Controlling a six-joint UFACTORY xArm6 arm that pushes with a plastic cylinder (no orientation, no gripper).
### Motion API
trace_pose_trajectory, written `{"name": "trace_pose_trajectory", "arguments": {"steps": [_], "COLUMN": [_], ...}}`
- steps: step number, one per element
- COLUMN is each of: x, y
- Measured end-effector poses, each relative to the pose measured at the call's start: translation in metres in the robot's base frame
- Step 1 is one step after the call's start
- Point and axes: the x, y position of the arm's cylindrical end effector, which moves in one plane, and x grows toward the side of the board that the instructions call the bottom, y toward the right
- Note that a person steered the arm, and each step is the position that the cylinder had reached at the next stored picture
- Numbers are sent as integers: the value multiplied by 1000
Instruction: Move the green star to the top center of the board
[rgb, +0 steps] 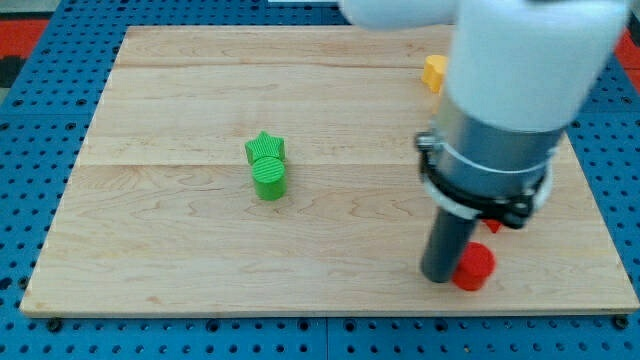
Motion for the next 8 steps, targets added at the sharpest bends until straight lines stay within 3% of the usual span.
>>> {"name": "trace_pose_trajectory", "arguments": {"steps": [1, 2, 4, 6, 8], "x": [0, -2, -84, -98, -140], "y": [44, 28, -94, -194, -197]}}
